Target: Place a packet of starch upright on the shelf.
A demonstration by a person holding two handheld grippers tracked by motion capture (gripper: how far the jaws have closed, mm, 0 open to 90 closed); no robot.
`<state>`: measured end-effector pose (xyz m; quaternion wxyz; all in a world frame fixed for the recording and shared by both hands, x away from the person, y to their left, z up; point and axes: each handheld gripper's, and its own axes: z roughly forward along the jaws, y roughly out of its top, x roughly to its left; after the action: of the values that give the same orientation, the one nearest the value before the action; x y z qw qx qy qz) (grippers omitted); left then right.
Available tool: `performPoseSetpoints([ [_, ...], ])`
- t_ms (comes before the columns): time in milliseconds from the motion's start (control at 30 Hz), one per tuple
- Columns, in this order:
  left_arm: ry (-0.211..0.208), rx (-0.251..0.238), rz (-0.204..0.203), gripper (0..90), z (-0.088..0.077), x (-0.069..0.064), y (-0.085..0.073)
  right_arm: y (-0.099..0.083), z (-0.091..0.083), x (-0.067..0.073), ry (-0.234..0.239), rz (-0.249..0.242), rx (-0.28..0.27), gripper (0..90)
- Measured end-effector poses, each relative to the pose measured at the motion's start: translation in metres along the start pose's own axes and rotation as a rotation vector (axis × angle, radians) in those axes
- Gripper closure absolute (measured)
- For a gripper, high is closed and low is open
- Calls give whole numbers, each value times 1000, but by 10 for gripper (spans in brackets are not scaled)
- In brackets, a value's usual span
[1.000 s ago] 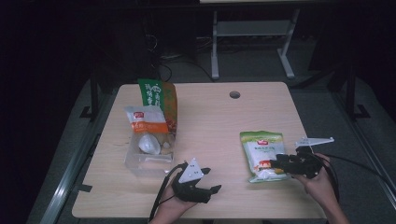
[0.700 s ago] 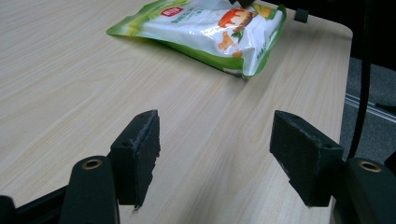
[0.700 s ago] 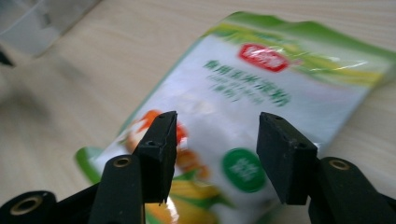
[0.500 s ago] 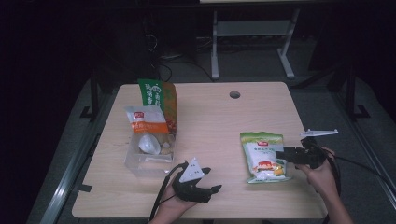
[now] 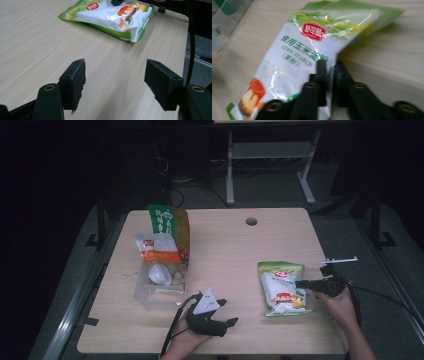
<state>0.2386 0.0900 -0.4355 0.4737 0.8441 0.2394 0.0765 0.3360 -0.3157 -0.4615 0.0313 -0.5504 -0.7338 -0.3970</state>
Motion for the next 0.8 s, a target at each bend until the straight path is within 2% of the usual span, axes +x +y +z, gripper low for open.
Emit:
performPoseSetpoints([
  [67,-10,2,-12,329,3,1,1,1,-1,5,-22,-16,13,889],
  [133,-20,5,-22,329,5,2,2,1,-3,9,-24,-23,13,892],
  [200,-27,8,-33,328,8,4,3,0,-9,17,3,-35,-18,895],
  [233,-27,8,-33,328,8,4,3,0,-9,17,3,-35,-18,895],
  [267,-30,5,-37,328,9,4,4,0,-14,25,14,-60,-49,896],
  [333,-30,4,-37,327,9,4,5,1,-19,34,15,-83,-72,896],
  [367,-30,2,-37,327,9,4,5,1,-19,34,15,-83,-72,896],
  [433,-35,0,-44,326,9,5,7,4,-25,46,36,-117,-115,897],
  [667,-61,-13,-63,306,19,7,14,11,-32,75,62,-212,-143,897],
  [700,-61,-13,-63,302,19,7,14,11,-32,75,62,-212,-143,897],
  [733,-74,-15,-62,298,26,7,18,12,-33,81,69,-234,-146,897],
  [800,-83,-15,-66,290,32,7,21,12,-34,85,68,-251,-144,897],
])
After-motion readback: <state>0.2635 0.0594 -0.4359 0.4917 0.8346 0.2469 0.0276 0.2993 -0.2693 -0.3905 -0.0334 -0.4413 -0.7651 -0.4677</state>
